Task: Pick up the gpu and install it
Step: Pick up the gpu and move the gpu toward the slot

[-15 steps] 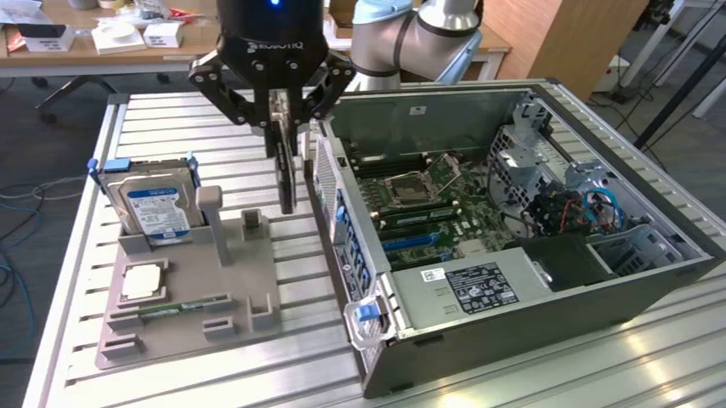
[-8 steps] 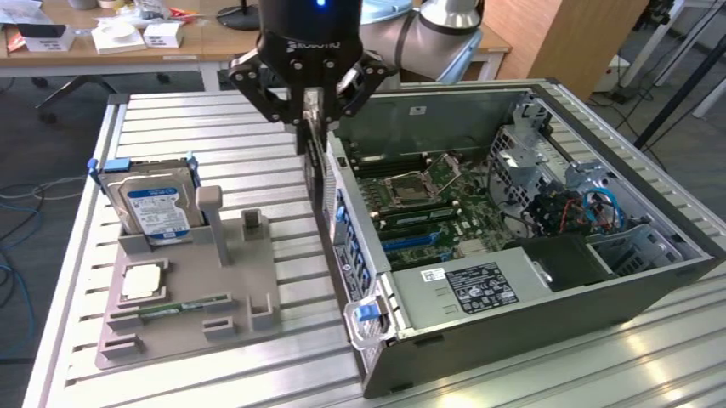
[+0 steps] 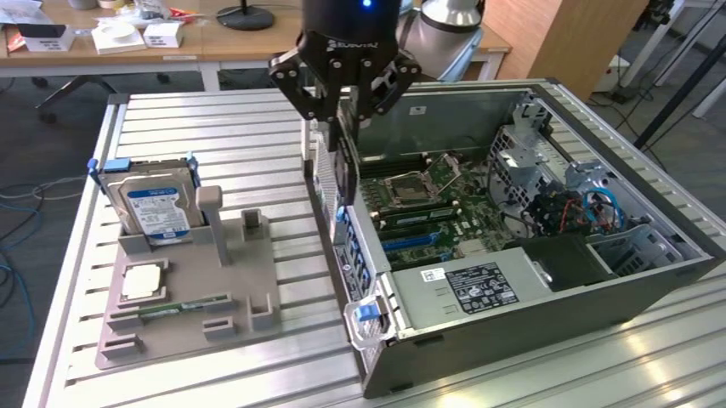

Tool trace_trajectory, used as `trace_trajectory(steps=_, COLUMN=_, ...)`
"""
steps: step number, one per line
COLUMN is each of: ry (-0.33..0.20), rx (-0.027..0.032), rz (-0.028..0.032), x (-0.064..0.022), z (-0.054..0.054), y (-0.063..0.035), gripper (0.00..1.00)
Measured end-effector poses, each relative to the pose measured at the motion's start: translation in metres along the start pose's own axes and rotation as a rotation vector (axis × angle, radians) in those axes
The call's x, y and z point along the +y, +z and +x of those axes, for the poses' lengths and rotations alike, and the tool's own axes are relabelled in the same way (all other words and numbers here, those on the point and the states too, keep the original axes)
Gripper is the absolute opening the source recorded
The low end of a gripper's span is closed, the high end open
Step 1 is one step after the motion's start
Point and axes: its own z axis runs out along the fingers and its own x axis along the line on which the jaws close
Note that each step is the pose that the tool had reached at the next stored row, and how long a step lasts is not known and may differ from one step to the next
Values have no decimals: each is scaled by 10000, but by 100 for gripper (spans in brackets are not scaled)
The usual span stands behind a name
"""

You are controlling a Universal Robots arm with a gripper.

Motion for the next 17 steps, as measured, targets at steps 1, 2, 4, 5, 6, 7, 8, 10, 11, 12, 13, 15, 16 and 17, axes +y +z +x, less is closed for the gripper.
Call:
trace_trajectory(steps=1, ry=0, rx=1, rz=0, x=1, z=-41, y=1, gripper=27)
trace_trajectory(steps=2, ry=1, rx=1, rz=0, x=3, z=-82, y=1, gripper=27)
trace_trajectory(steps=4, ry=0, rx=0, rz=-1, x=5, z=-168, y=3, gripper=27)
trace_trajectory(steps=5, ry=0, rx=1, rz=0, x=7, z=-213, y=4, gripper=27)
trace_trajectory(steps=6, ry=0, rx=1, rz=-1, x=8, z=-258, y=5, gripper=27)
trace_trajectory(steps=7, ry=1, rx=2, rz=0, x=9, z=-305, y=5, gripper=27)
trace_trajectory(steps=8, ry=1, rx=2, rz=-1, x=11, z=-349, y=6, gripper=27)
trace_trajectory(steps=10, ry=0, rx=2, rz=0, x=13, z=-439, y=8, gripper=27)
trace_trajectory(steps=11, ry=1, rx=1, rz=0, x=15, z=-483, y=9, gripper=27)
trace_trajectory(steps=12, ry=1, rx=1, rz=-1, x=16, z=-529, y=10, gripper=27)
trace_trajectory(steps=13, ry=0, rx=1, rz=-1, x=17, z=-573, y=10, gripper=27)
trace_trajectory(steps=15, ry=2, rx=2, rz=-2, x=20, z=-660, y=12, gripper=27)
trace_trajectory(steps=16, ry=1, rx=1, rz=-2, x=21, z=-705, y=13, gripper=27)
trace_trajectory(steps=17, ry=0, rx=2, rz=-3, x=22, z=-749, y=13, gripper=27)
